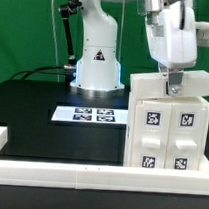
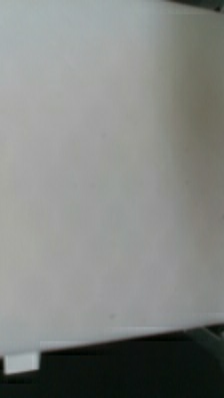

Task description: Assemble cabinet

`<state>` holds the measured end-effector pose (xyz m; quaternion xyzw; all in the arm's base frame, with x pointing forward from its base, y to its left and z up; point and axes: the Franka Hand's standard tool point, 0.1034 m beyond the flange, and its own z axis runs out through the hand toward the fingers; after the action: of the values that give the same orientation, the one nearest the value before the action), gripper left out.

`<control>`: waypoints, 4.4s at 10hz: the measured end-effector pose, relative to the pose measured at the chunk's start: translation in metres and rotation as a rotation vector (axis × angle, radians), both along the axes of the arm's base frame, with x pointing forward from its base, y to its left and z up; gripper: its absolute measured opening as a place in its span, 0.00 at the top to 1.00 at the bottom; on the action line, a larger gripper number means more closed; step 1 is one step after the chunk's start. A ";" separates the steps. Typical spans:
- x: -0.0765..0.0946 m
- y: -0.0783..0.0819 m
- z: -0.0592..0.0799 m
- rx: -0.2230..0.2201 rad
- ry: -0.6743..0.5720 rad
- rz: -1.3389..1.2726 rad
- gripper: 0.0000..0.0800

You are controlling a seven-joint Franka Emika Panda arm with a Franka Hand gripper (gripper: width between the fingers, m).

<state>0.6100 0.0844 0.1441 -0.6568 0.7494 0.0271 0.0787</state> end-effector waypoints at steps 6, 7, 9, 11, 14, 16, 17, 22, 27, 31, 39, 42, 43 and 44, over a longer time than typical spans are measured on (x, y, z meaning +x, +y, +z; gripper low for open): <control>0.000 0.004 0.000 0.037 0.025 -0.182 0.08; 0.001 0.004 0.003 0.041 0.018 -0.164 0.08; 0.004 0.007 0.017 0.060 -0.006 -0.140 0.01; 0.008 0.010 0.030 0.075 -0.028 -0.135 0.00; 0.008 0.011 0.031 0.080 -0.036 -0.098 0.00; 0.007 0.016 0.030 0.054 -0.052 0.105 0.00; 0.007 0.016 0.030 0.043 -0.071 0.213 0.00; 0.012 0.020 0.036 -0.003 -0.155 0.753 0.00; 0.016 0.021 0.042 -0.039 -0.219 1.119 0.00; 0.018 0.018 0.042 -0.128 -0.291 1.568 0.00; 0.009 0.011 0.032 -0.203 -0.340 2.264 0.00; -0.001 0.004 0.019 -0.213 -0.347 2.516 0.00; -0.002 0.002 0.016 -0.208 -0.346 2.532 0.00; -0.003 0.000 0.013 -0.202 -0.342 2.529 0.00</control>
Offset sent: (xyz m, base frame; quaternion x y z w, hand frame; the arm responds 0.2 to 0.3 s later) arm 0.0000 0.0000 0.0000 0.0000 0.0000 0.1296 0.9916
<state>0.6069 0.0845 0.1566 -0.9071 -0.4146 -0.0585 0.0432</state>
